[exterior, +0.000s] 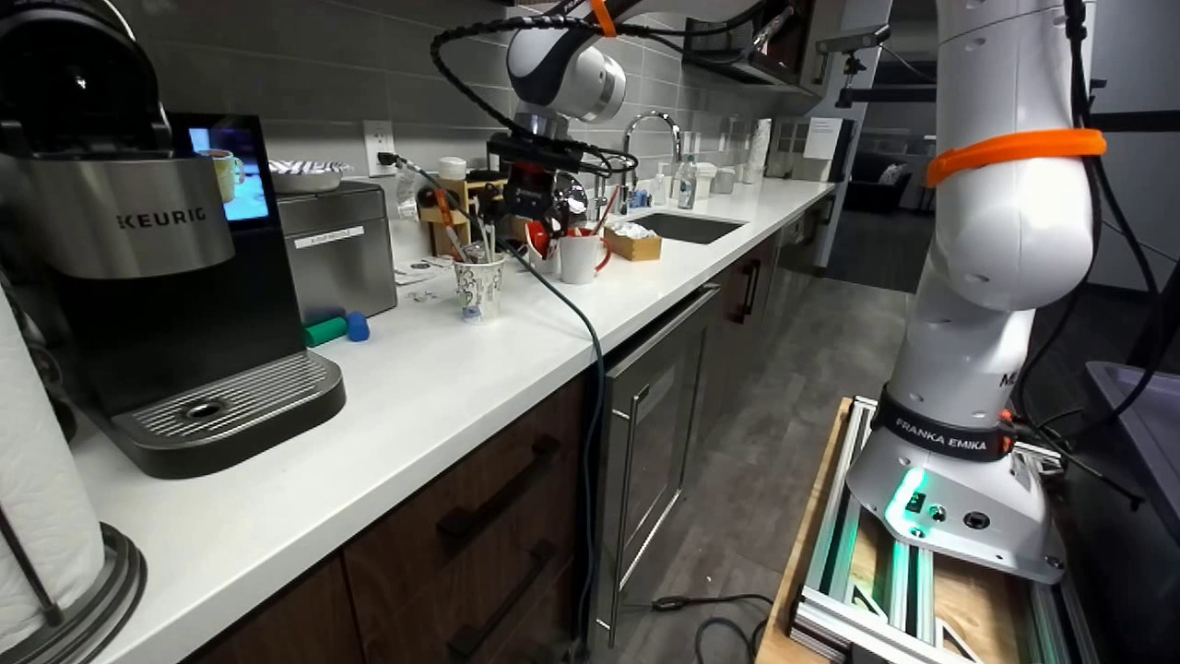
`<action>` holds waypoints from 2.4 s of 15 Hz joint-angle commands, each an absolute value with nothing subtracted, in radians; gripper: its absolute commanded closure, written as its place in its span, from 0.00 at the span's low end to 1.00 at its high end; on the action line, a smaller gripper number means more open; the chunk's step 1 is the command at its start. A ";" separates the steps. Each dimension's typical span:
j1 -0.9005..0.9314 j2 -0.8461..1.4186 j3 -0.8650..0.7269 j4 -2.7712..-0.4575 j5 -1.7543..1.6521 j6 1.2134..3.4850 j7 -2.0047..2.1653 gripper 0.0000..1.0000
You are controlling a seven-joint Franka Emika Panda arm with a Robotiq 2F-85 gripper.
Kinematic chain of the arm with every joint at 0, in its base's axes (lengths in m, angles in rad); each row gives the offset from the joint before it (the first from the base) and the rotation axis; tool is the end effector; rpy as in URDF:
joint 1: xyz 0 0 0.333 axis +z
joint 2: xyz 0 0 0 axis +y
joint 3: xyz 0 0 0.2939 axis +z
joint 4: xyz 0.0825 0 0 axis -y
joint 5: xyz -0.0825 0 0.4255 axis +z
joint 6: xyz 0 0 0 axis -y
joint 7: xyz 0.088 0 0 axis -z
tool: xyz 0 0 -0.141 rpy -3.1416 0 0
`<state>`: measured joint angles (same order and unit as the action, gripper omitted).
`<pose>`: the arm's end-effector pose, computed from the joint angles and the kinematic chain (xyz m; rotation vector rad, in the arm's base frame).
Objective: Shift the cup to the right, then place the knife on the counter
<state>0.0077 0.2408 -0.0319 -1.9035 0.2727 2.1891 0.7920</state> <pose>0.6481 0.0019 0.3022 -2.5859 1.3607 0.0585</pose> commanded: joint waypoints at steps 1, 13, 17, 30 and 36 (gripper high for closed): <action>0.024 0.278 -0.039 -1.858 0.247 2.155 0.862 0.31; 0.047 0.308 -0.038 -1.807 0.201 2.131 0.907 1.00; 0.062 0.290 -0.034 -1.801 0.158 2.131 0.900 0.99; -0.027 -0.044 -0.051 -2.072 0.372 2.294 0.709 0.99; -0.131 -0.174 -0.144 -2.263 0.478 2.350 0.749 0.99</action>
